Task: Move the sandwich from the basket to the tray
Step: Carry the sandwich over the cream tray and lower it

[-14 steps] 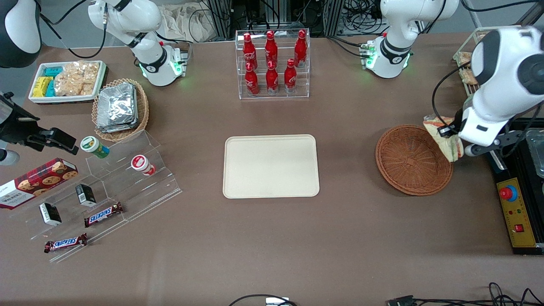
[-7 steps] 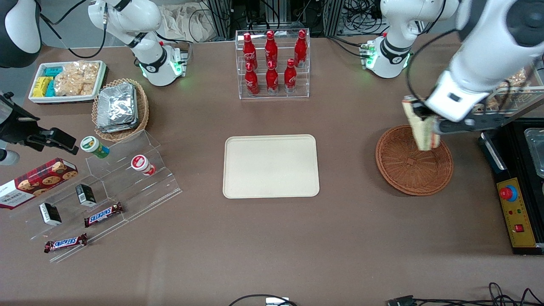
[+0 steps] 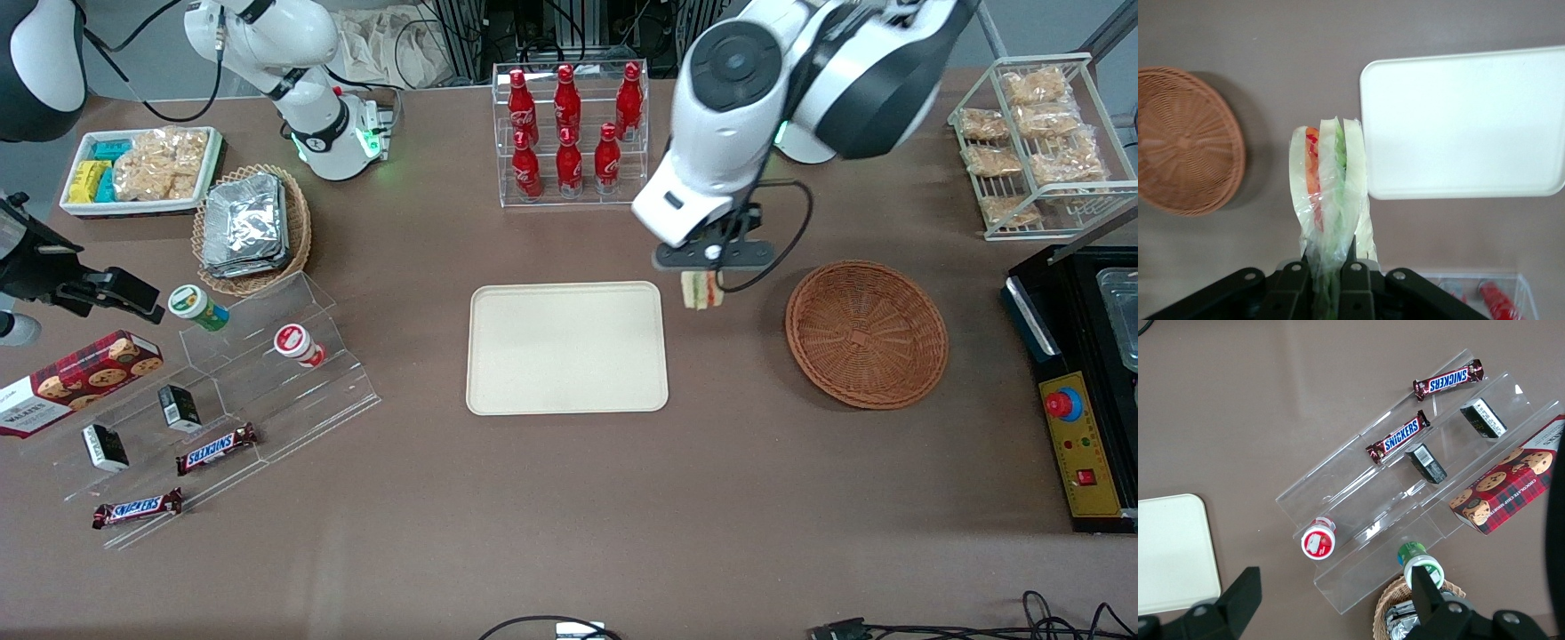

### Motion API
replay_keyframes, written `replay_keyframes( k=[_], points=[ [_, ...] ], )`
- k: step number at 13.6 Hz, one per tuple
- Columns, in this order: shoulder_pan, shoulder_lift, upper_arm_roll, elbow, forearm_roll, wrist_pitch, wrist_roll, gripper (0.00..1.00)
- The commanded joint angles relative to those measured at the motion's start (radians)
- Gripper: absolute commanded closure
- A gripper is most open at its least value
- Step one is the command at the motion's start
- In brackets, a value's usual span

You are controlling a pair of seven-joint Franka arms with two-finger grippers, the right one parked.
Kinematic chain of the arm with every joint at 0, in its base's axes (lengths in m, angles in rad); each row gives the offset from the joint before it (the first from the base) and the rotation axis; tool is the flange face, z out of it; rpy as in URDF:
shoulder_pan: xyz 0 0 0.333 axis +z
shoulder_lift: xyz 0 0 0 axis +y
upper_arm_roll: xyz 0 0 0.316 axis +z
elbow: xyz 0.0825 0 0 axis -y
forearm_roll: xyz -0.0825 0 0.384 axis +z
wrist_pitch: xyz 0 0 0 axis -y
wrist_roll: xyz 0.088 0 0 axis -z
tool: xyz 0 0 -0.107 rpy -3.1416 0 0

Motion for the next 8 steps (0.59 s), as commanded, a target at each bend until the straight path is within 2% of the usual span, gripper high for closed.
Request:
replay_keyframes(
  k=[1, 4, 8],
  points=[
    [-0.041, 0.124, -0.022, -0.010, 0.075, 0.097, -0.094, 1.00],
    [-0.078, 0.243, -0.024, -0.063, 0.211, 0.185, -0.118, 1.00],
    [-0.075, 0.289, -0.021, -0.218, 0.280, 0.427, -0.184, 1.00]
  ],
)
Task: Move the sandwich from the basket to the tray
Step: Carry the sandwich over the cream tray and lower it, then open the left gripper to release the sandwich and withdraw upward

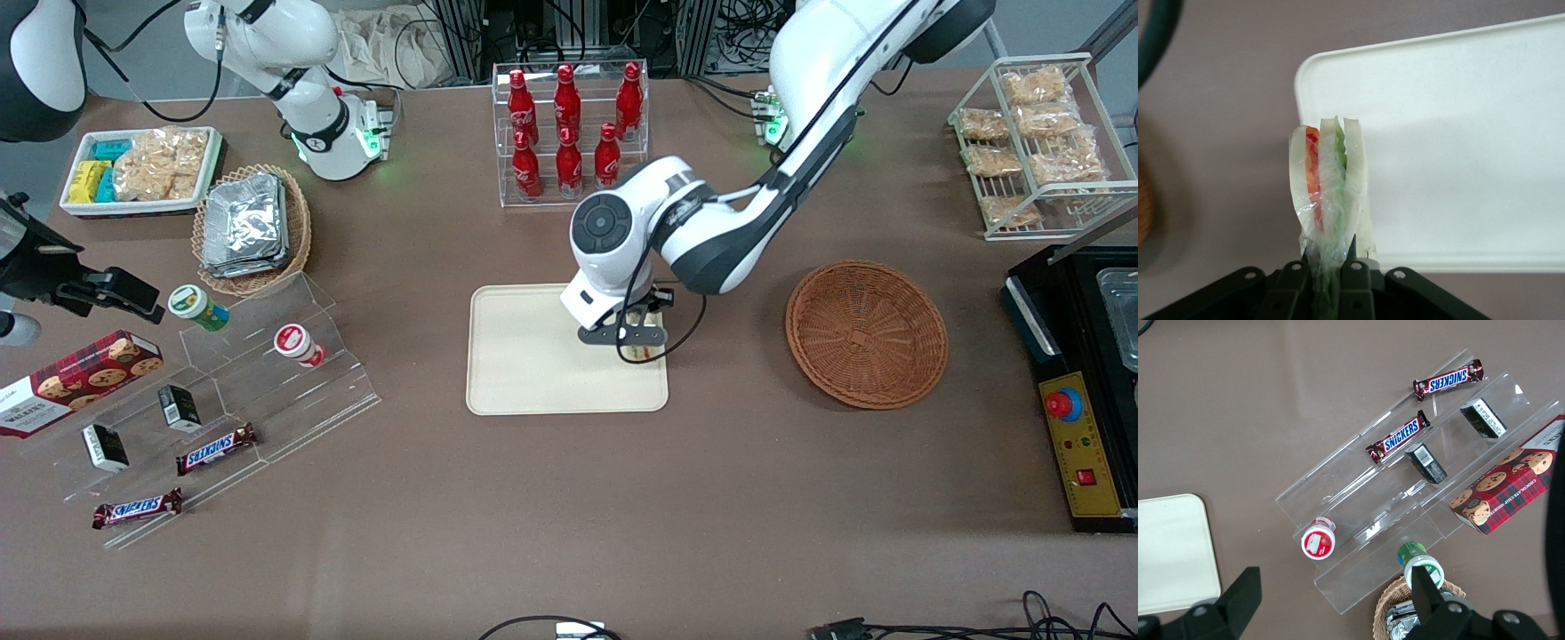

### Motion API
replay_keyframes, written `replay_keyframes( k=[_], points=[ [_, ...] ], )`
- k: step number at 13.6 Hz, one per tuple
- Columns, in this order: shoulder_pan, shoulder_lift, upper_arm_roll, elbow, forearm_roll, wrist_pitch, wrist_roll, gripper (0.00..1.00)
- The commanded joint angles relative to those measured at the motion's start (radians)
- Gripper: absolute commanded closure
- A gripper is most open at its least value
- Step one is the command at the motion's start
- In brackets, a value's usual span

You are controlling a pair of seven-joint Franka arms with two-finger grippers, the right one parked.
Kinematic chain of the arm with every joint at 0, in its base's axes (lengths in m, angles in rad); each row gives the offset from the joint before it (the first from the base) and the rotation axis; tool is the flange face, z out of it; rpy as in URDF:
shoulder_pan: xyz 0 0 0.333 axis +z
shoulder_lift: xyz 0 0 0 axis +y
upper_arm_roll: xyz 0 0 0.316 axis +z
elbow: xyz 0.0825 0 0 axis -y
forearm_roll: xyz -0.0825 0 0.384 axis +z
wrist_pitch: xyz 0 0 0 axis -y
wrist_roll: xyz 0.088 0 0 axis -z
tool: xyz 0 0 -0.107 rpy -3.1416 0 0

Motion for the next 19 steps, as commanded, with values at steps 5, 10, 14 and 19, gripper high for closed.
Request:
replay_keyframes(
  k=[5, 10, 14, 19],
  points=[
    [0.006, 0.079, -0.007, -0.071, 0.160, 0.123, -0.154, 1.00],
    [0.011, 0.084, -0.007, -0.069, 0.180, 0.125, -0.187, 0.00],
    [0.015, 0.041, -0.012, -0.072, 0.163, 0.073, -0.191, 0.00],
    [0.070, -0.188, -0.013, -0.045, -0.043, -0.066, -0.166, 0.00]
  ],
)
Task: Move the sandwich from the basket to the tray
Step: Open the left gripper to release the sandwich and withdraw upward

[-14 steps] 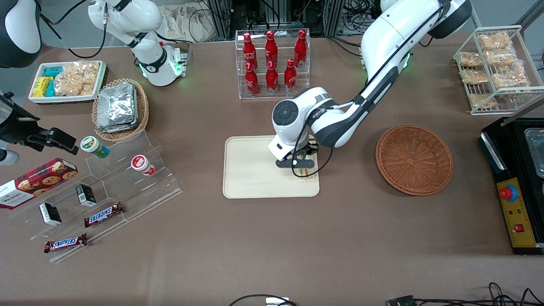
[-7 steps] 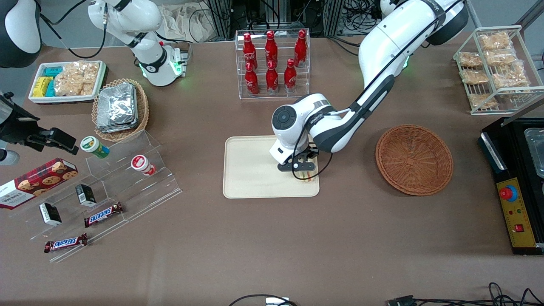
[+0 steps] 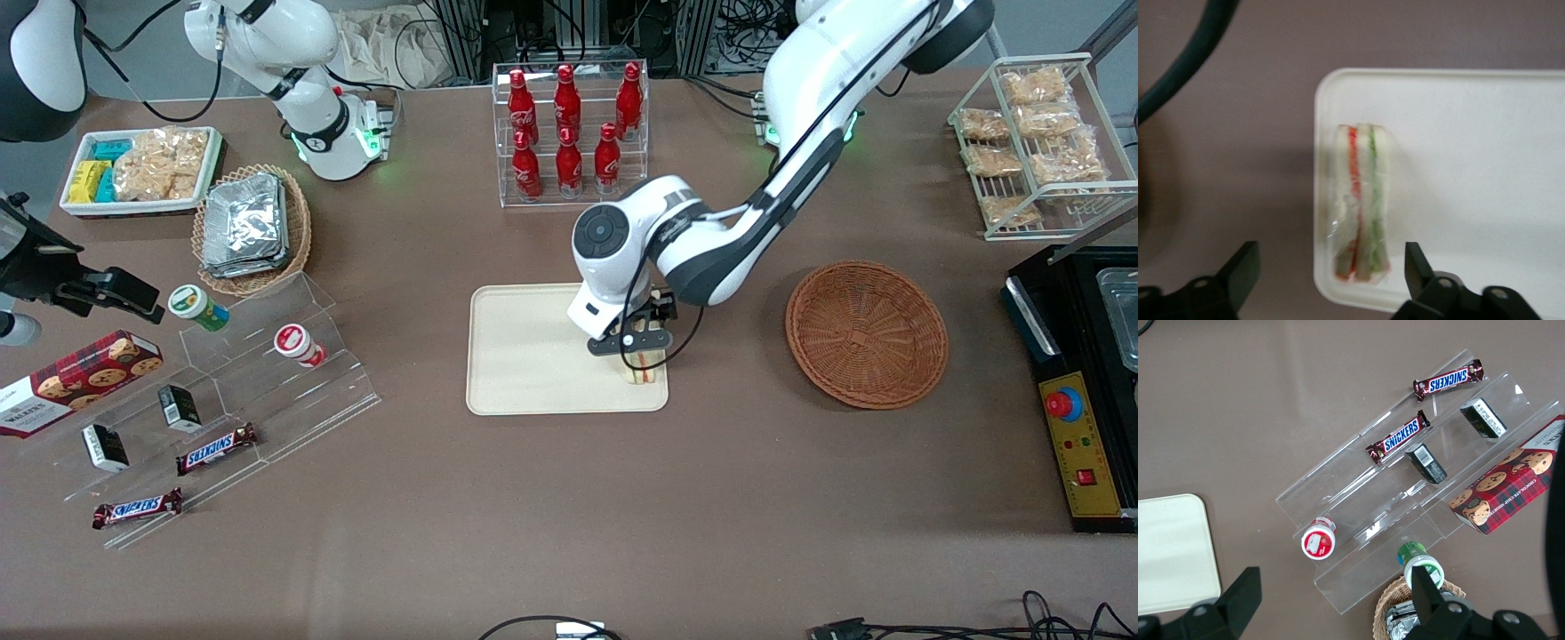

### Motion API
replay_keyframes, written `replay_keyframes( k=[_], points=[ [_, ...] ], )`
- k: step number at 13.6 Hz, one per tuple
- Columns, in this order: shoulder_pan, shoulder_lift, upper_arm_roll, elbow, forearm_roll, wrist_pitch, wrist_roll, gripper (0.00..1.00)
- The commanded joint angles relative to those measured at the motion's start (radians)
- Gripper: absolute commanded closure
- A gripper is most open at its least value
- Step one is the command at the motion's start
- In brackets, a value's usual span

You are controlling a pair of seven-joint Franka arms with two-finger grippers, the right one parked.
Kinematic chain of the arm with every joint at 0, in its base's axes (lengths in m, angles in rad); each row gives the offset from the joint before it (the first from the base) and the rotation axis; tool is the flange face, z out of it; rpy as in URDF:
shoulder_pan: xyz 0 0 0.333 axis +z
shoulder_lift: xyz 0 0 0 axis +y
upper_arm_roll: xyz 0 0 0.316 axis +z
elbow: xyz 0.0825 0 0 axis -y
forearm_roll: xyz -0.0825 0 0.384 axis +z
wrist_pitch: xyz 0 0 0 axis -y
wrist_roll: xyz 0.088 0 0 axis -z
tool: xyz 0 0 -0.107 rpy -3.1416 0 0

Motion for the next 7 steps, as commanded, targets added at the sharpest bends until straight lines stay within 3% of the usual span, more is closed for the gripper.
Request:
replay_keyframes(
  k=[1, 3, 7],
  points=[
    [0.044, -0.190, 0.020, 0.004, -0.136, -0.104, 0.075, 0.00],
    [0.033, -0.302, 0.161, -0.001, -0.229, -0.182, 0.260, 0.00],
    [0.030, -0.477, 0.385, -0.072, -0.314, -0.264, 0.452, 0.00]
  ],
)
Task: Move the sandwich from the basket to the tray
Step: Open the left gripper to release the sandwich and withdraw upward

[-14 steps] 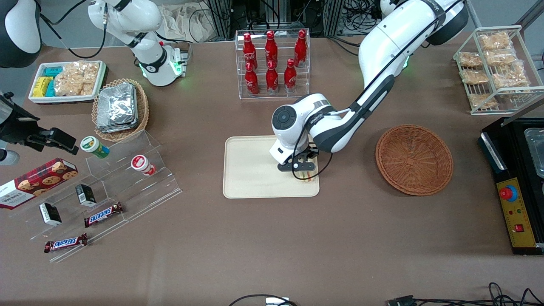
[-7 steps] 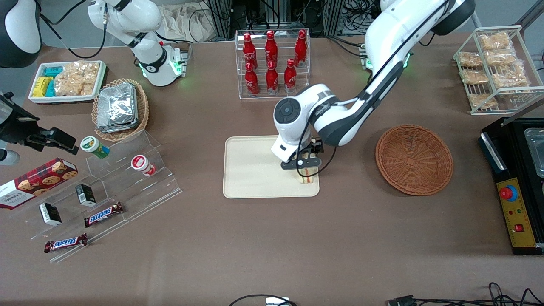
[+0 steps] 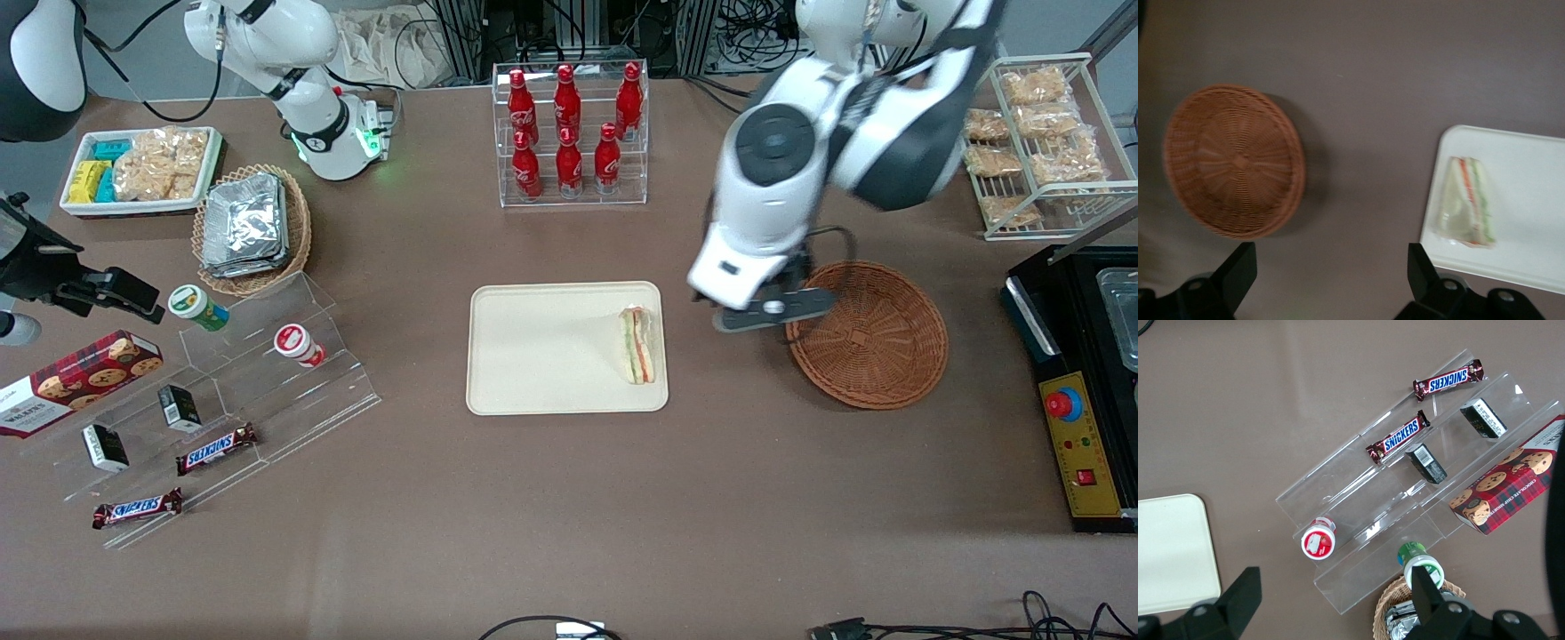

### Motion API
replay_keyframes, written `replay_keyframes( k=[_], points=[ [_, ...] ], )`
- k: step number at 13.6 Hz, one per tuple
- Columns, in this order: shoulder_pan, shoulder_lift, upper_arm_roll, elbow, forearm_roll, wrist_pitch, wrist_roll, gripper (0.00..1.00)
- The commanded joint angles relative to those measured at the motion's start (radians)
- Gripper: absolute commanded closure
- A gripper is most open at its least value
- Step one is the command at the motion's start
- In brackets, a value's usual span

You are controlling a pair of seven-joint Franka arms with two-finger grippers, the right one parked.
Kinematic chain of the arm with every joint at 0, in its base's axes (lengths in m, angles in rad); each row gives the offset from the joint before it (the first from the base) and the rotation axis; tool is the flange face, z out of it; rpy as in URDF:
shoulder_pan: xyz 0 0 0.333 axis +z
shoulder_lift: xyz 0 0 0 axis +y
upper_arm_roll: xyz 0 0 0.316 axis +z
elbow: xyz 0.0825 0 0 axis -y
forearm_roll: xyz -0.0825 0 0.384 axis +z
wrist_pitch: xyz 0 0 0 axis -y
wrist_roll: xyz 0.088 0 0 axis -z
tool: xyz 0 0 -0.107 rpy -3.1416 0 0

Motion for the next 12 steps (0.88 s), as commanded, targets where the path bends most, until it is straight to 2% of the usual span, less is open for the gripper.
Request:
replay_keyframes(
  k=[1, 4, 6, 9, 12],
  points=[
    [-0.010, -0.128, 0.140, -0.107, -0.074, -0.009, 0.121, 0.00],
    [-0.013, -0.236, 0.301, -0.208, -0.077, 0.040, 0.216, 0.00],
    [-0.010, -0.258, 0.372, -0.208, -0.079, 0.039, 0.286, 0.00],
    [-0.010, -0.271, 0.485, -0.208, -0.149, 0.042, 0.464, 0.00],
    [-0.008, -0.262, 0.505, -0.173, -0.160, 0.025, 0.544, 0.00]
  ],
)
